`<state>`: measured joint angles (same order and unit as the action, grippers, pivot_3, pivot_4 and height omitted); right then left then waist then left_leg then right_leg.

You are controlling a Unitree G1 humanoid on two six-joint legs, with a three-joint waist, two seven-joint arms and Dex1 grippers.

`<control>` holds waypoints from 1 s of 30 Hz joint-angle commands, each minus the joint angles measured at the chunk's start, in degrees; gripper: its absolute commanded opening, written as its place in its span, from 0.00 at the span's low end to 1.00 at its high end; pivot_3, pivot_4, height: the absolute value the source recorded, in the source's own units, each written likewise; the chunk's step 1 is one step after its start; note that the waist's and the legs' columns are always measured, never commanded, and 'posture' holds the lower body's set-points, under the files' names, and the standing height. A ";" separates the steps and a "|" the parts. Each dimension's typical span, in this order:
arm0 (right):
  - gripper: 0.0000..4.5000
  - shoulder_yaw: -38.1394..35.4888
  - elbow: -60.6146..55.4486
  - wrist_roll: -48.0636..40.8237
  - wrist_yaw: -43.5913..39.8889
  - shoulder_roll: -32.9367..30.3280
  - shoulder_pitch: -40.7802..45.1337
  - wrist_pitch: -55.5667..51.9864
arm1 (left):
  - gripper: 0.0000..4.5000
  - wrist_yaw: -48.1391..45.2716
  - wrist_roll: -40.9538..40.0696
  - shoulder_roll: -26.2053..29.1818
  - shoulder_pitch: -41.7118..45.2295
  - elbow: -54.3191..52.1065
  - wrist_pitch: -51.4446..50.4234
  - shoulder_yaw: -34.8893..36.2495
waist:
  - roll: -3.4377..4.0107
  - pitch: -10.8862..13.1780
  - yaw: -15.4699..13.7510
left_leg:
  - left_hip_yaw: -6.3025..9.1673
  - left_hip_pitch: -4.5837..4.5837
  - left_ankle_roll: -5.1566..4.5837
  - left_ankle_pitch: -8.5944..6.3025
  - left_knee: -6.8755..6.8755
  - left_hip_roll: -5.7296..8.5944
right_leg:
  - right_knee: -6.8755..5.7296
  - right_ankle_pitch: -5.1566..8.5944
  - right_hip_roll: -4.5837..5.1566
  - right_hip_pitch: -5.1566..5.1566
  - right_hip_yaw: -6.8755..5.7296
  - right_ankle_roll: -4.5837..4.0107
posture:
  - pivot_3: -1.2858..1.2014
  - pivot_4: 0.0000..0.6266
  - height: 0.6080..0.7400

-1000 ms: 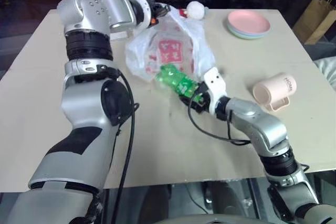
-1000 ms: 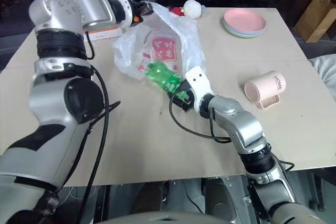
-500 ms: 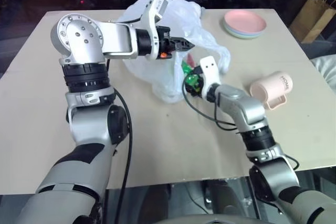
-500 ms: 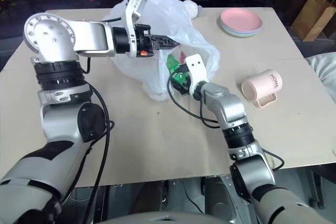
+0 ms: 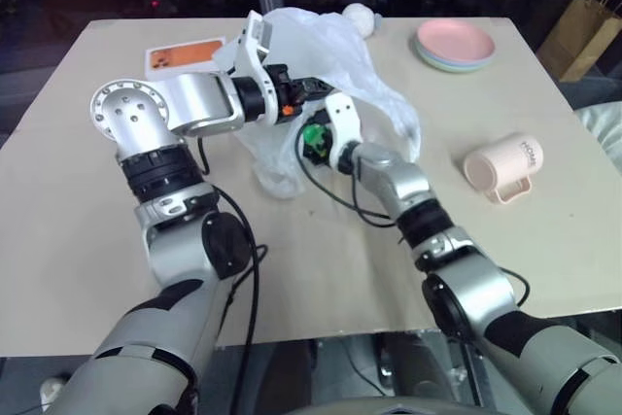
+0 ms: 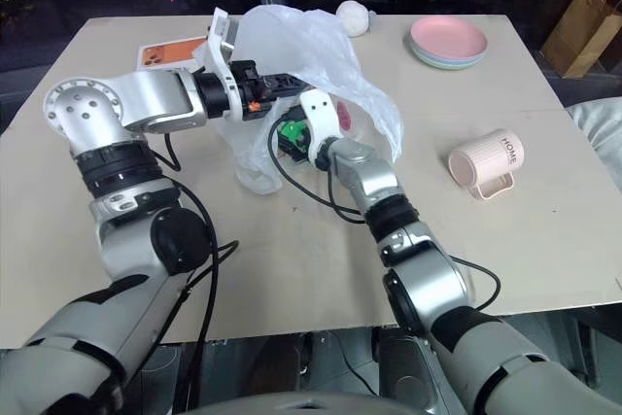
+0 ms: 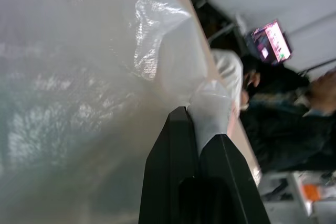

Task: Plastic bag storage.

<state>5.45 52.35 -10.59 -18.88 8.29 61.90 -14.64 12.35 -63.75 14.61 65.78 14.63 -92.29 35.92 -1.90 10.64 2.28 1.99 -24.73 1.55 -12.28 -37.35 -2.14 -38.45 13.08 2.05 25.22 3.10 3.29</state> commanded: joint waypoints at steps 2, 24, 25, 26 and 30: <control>0.99 -2.52 8.67 2.59 2.18 1.18 7.18 12.30 | 0.00 3.64 -3.19 -1.22 0.55 -2.71 -0.21 3.29 | -0.01 0.00 0.20 | -0.02 0.01 0.00 0.00 0.00 0.00 | -0.01 0.00 0.00 0.00 0.03 0.00 | 0.52 0.24 1.00; 0.99 -0.78 -86.04 -5.83 -6.19 -22.51 -35.10 -31.85 | 0.00 -4.67 5.63 0.84 2.25 5.21 15.67 -2.63 | 0.00 -0.06 -0.25 | 0.11 0.08 -0.10 -0.05 -0.02 0.02 | -0.16 0.00 -0.05 -0.05 -0.08 0.00 | 0.52 0.24 1.00; 0.99 -3.16 -90.06 -6.44 -4.96 -23.77 -36.77 -34.15 | 0.00 -5.90 6.80 1.07 1.95 4.59 16.52 -4.27 | 0.00 -0.06 -0.26 | 0.11 0.09 -0.11 -0.05 -0.06 0.03 | -0.17 0.00 -0.05 -0.06 -0.08 0.00 | 0.52 0.24 1.00; 0.99 -5.32 -93.87 -6.65 -4.22 -25.63 -38.60 -36.42 | 0.00 -7.07 7.79 1.26 1.72 4.02 17.42 -5.62 | 0.01 -0.06 -0.30 | 0.11 0.10 -0.11 -0.05 -0.06 0.03 | -0.18 0.00 -0.05 -0.06 -0.08 0.00 | 0.52 0.24 1.00; 0.99 -13.75 -105.28 -4.09 -2.77 -36.05 -50.23 -46.20 | 0.00 -14.28 12.12 2.59 0.04 1.23 23.65 -11.31 | 0.01 -0.06 -0.75 | 0.13 0.09 -0.12 -0.05 -0.03 0.03 | -0.11 0.01 -0.06 -0.09 -0.09 -0.01 | 0.52 0.24 1.00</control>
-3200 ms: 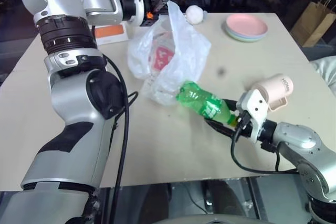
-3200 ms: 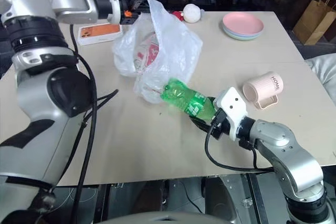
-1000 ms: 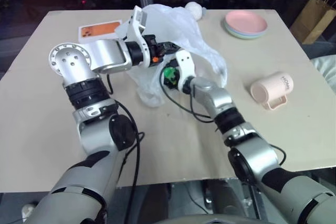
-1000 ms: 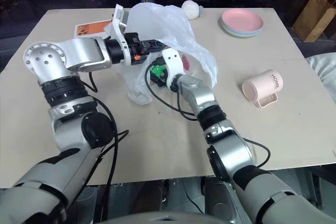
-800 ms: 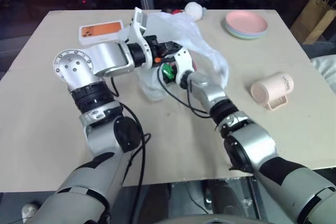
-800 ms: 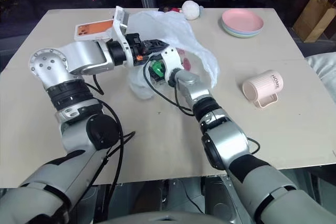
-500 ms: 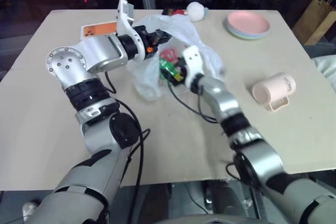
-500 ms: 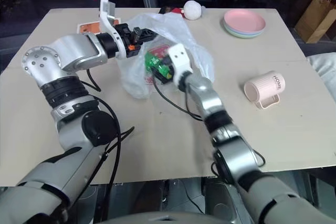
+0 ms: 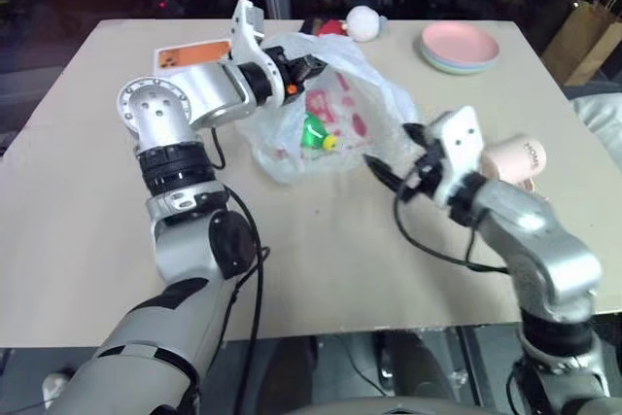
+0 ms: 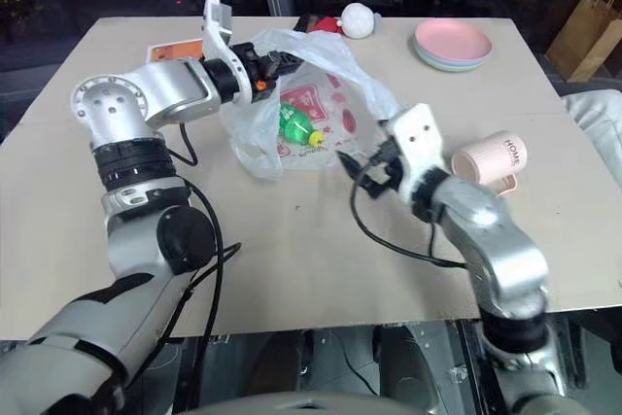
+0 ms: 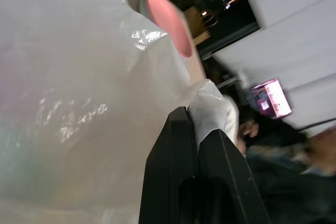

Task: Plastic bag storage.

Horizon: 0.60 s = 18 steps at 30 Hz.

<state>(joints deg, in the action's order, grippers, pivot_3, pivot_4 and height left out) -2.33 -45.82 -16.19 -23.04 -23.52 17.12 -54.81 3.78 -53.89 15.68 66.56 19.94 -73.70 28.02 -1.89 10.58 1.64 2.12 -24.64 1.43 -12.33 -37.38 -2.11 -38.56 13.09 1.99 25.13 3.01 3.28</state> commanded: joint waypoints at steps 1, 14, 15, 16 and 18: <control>0.99 -8.29 -8.52 1.50 1.29 -5.96 -8.24 -7.69 | 0.00 -8.14 3.24 2.01 -1.42 -5.30 6.58 -5.18 | 0.00 0.00 -0.12 | -0.01 0.01 0.00 0.00 0.00 0.00 | 0.03 0.00 0.00 -0.02 0.00 0.00 | 0.52 0.24 1.00; 0.99 -11.95 23.40 4.45 0.02 -9.48 -9.34 4.40 | 0.00 -16.35 7.29 4.56 -1.53 -9.25 8.15 -11.42 | 0.00 0.00 0.75 | -0.14 0.90 -0.04 0.00 0.01 -0.04 | 0.25 0.03 -0.09 -0.89 0.15 0.06 | 0.52 0.24 1.00; 0.94 -11.36 26.65 4.58 -0.51 -9.59 -8.36 6.52 | 0.00 -16.14 7.34 4.67 -1.61 -9.82 7.78 -11.29 | 0.01 0.01 0.72 | -0.16 0.90 -0.04 0.00 0.01 -0.04 | 0.31 0.02 -0.09 -0.90 0.17 0.06 | 0.52 0.24 1.00; 0.88 -10.51 29.11 5.11 -0.89 -9.98 -7.54 8.82 | 0.00 -15.96 7.30 4.76 -1.87 -10.57 7.33 -11.18 | 0.01 0.01 0.72 | -0.17 0.89 -0.04 0.00 0.01 -0.04 | 0.31 0.02 -0.08 -0.90 0.19 0.06 | 0.52 0.24 1.00; 0.72 -8.76 32.42 5.94 -2.13 -10.76 -6.54 12.01 | 0.00 -15.53 7.08 4.89 -2.41 -11.81 6.39 -10.89 | 0.03 0.01 0.70 | -0.15 0.87 -0.04 -0.01 0.06 -0.04 | 0.32 0.02 -0.09 -0.89 0.17 0.05 | 0.52 0.24 1.00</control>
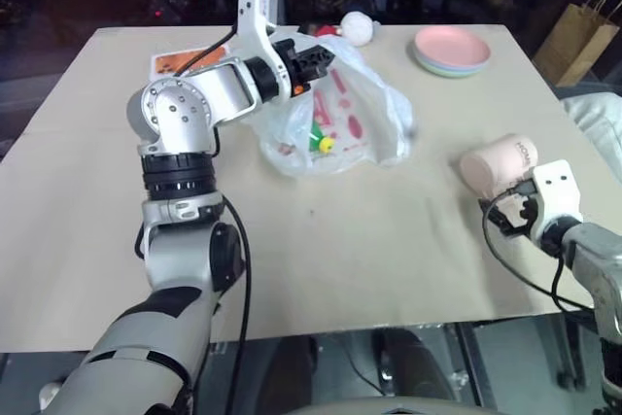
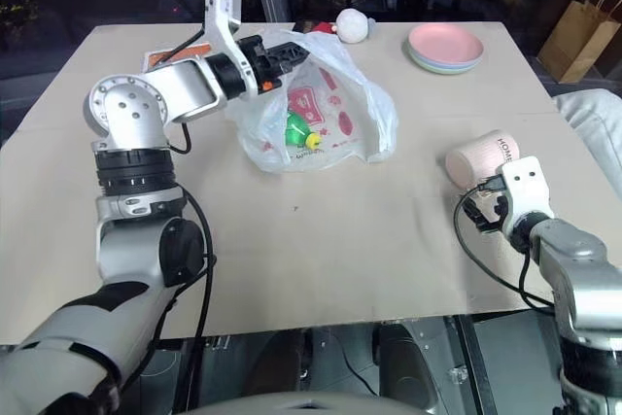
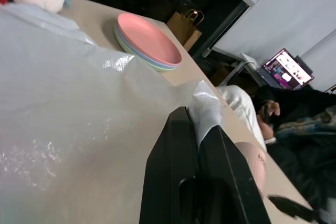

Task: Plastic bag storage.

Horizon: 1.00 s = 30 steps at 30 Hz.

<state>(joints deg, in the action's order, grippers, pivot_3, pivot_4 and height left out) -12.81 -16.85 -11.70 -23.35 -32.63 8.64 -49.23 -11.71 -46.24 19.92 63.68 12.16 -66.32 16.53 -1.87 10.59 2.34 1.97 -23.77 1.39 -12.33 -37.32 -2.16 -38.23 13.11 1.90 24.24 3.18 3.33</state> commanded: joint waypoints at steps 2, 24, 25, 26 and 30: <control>0.46 3.53 5.94 1.90 -3.22 -2.23 2.57 8.62 | 0.00 0.53 -0.89 0.75 -0.08 -5.07 -2.17 1.18 | 0.01 0.00 0.00 | 0.01 -0.01 0.00 0.00 0.04 0.00 | 0.07 0.01 -0.01 0.00 0.00 -0.01 | 0.52 0.24 1.00; 0.01 27.84 -14.96 -13.04 -18.20 2.30 17.79 1.34 | 0.00 -0.29 -1.86 3.23 3.72 2.02 -6.83 6.24 | 0.00 0.00 -0.32 | 0.15 -0.09 -0.04 -0.03 0.03 -0.02 | 0.27 -0.01 0.01 -0.09 -0.17 0.01 | 0.52 0.24 1.00; 0.01 29.01 -11.61 -11.87 -18.41 3.00 19.93 2.55 | 0.00 -0.36 -1.92 3.41 3.91 1.98 -7.09 6.35 | 0.00 0.00 -0.33 | 0.13 -0.07 -0.04 -0.03 0.00 -0.01 | 0.28 -0.01 0.03 -0.11 -0.16 0.01 | 0.52 0.24 1.00; 0.01 29.78 -8.08 -10.68 -18.35 3.83 21.90 3.82 | 0.00 -0.34 -2.12 3.51 3.99 1.75 -7.46 6.61 | -0.01 0.00 -0.25 | 0.13 -0.08 -0.04 -0.03 0.00 -0.01 | 0.29 -0.01 0.03 -0.11 -0.16 0.01 | 0.52 0.24 1.00; 0.01 31.49 5.91 -6.37 -19.15 6.33 28.42 8.81 | 0.00 0.73 -3.48 3.20 3.44 -0.73 -9.85 8.15 | 0.01 0.01 -0.17 | 0.20 -0.05 -0.04 -0.03 0.06 -0.04 | 0.26 0.00 0.00 -0.10 -0.23 -0.01 | 0.52 0.24 1.00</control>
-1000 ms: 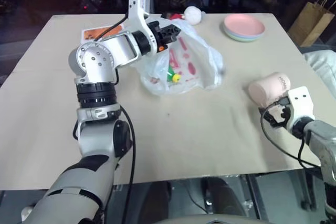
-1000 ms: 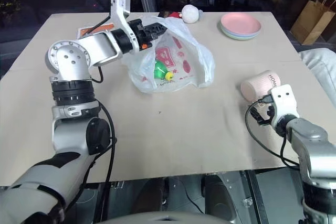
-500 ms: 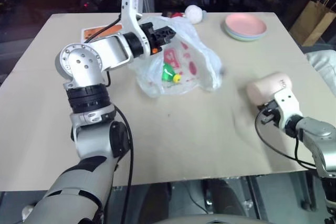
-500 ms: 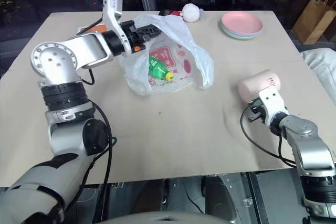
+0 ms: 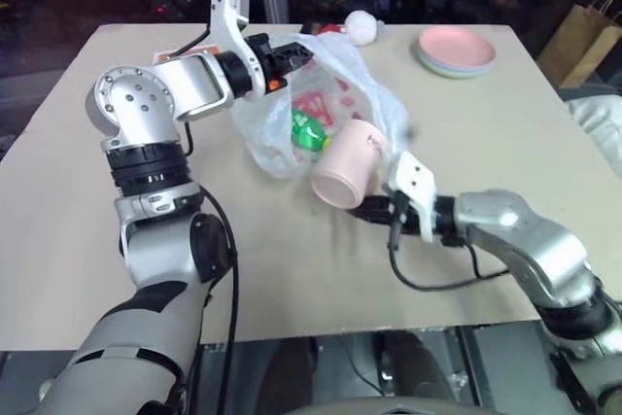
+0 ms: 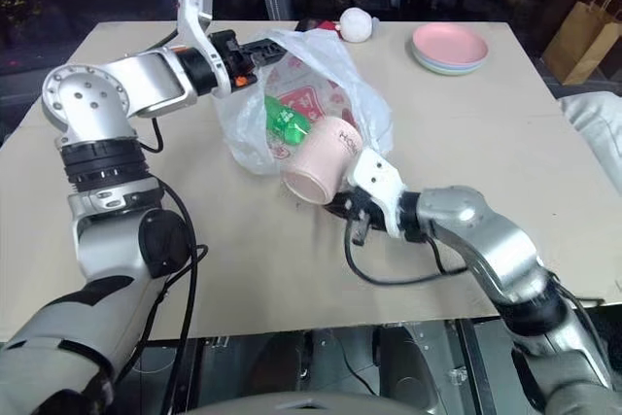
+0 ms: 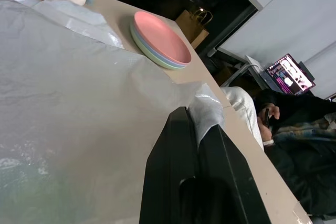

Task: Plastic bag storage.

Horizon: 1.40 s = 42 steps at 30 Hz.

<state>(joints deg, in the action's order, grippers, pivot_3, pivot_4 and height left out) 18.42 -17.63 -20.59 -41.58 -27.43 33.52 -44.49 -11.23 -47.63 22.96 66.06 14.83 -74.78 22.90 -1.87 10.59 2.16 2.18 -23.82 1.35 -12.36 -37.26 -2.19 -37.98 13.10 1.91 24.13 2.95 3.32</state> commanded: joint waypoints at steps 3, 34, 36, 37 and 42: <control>0.01 2.23 20.37 6.77 -1.31 4.51 10.75 8.09 | 0.00 0.82 -3.62 -0.25 0.09 -6.21 -3.88 2.85 | 0.01 0.01 0.28 | -0.05 -0.03 0.00 0.00 0.03 0.00 | 0.03 -0.01 0.02 0.03 0.05 -0.01 | 0.52 0.24 1.00; 0.99 -11.94 -9.52 9.93 13.12 13.13 3.51 -9.31 | 0.00 1.92 -0.33 -2.30 -3.49 -5.01 0.86 2.56 | 0.05 0.02 0.17 | -0.01 0.02 0.03 -0.02 0.40 0.02 | -0.04 -0.02 0.05 0.17 -0.01 -0.05 | 0.52 0.24 1.00; 0.99 -13.89 -13.30 9.06 14.58 12.73 1.92 -12.79 | 0.00 0.92 0.06 -1.66 -3.71 -5.20 1.33 1.69 | 0.04 0.02 0.11 | -0.01 0.01 0.03 -0.02 0.36 0.02 | -0.02 -0.02 0.05 0.14 -0.01 -0.05 | 0.52 0.24 1.00; 0.99 -15.23 -14.52 8.94 16.26 13.37 1.29 -15.01 | 0.00 0.11 0.36 -1.22 -3.94 -5.56 1.72 1.01 | 0.04 0.02 0.10 | -0.05 0.00 0.03 -0.02 0.34 0.04 | -0.01 -0.02 0.07 0.14 0.01 -0.04 | 0.52 0.24 1.00; 0.99 -17.50 -12.52 9.71 22.22 15.70 -0.59 -19.38 | 0.00 -4.90 1.37 0.95 -5.43 -8.20 4.20 -2.67 | 0.04 0.02 0.09 | -0.03 -0.01 0.03 -0.02 0.33 0.03 | -0.01 -0.02 0.07 0.15 0.01 -0.05 | 0.52 0.24 1.00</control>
<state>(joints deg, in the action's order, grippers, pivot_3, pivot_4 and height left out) 1.21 -30.26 -10.99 -20.88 -11.69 32.99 -63.70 -13.33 -46.36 22.45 60.67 9.67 -72.80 21.69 -1.83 10.61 2.24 2.13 -23.83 1.38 -12.38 -36.93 -2.16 -37.99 13.09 1.98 24.28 2.96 3.28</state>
